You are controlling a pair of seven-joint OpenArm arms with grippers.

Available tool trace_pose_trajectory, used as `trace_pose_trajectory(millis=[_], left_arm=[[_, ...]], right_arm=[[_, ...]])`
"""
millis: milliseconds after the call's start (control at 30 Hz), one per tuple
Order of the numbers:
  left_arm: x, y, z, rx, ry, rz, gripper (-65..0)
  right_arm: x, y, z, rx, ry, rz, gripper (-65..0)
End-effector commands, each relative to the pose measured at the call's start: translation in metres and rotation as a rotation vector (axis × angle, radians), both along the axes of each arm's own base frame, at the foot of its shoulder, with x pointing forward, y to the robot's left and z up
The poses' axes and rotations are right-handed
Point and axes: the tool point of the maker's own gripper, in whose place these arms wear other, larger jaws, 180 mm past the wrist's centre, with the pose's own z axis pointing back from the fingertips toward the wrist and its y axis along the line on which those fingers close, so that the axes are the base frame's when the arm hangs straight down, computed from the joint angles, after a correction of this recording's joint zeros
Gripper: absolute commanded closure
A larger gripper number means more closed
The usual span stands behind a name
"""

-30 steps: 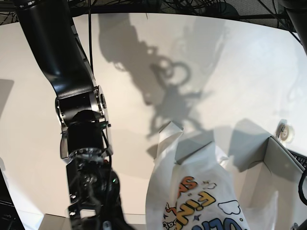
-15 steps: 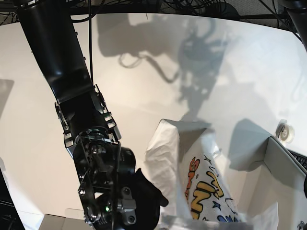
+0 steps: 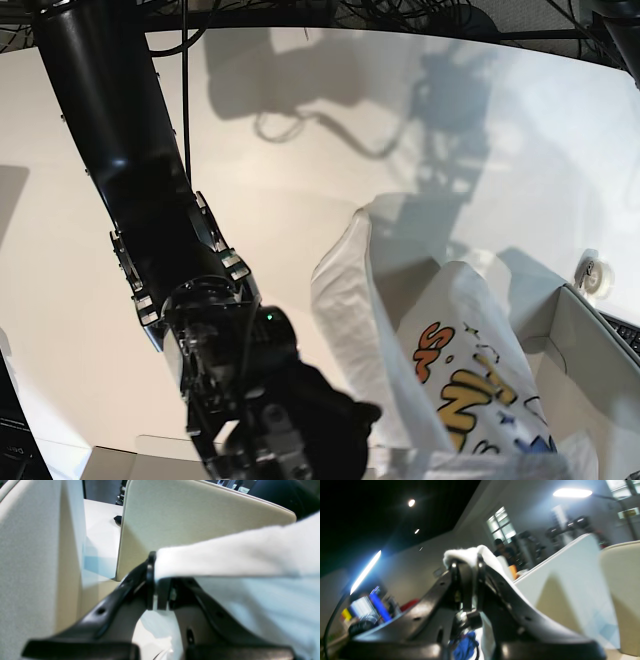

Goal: Layout the t-shirt on the table in an organized manner, then fold the t-shirt properly
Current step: 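Swing the held t-shirt with both grippers to flip it over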

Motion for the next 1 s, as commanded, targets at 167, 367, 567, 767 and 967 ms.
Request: trace_pose_trajectory(millis=[167,367,567,767,967], left_arm=[[-0.005,0.011,0.029,-0.011,-0.067,0.033,0.0],[-0.005,0.01,0.028,-0.007,-0.064,0.031,0.0],[-0.005,0.01,0.03,-0.008,-0.073,0.033,0.0],[-0.003,0.018,0.041,-0.045,-0.123,0.082,0.0],[-0.001,0.019,0.039,-0.051,-0.126,0.092,0.0]], right_arm=[[-0.032,0.041,-0.015,-0.111,-0.07,0.073,0.0],[-0.018,0.082,-0.073,-0.299,-0.025,0.065,0.0],[0.017,0.08,-0.088,-0.317,0.048,0.003,0.0],[0.026,0.032,-0.017,0.0,0.005,-0.046,0.0],[0.017,0.017,0.005,0.125,-0.007,-0.006,0.0]])
